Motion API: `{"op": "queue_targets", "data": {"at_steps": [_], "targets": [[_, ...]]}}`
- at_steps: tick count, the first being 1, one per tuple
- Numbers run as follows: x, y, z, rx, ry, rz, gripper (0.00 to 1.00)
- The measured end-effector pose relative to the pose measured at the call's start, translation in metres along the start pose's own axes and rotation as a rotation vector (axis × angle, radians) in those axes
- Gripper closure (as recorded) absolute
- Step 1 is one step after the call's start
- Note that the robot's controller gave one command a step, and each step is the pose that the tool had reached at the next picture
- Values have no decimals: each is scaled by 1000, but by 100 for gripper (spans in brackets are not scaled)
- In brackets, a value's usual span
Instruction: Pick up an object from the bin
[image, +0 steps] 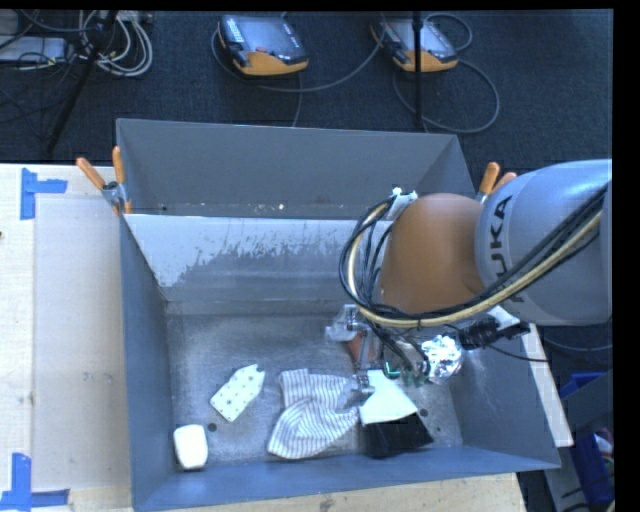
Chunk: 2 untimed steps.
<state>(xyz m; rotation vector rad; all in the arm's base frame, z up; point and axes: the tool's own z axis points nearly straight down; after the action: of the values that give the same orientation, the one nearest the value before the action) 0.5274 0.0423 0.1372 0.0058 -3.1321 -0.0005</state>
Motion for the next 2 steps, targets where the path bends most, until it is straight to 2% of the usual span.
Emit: {"op": "queue_targets", "data": {"at_steps": [1,2], "targets": [[-1,0,-2,0,-3,0,0],[6,7,4,2,-11,-119,0]]}}
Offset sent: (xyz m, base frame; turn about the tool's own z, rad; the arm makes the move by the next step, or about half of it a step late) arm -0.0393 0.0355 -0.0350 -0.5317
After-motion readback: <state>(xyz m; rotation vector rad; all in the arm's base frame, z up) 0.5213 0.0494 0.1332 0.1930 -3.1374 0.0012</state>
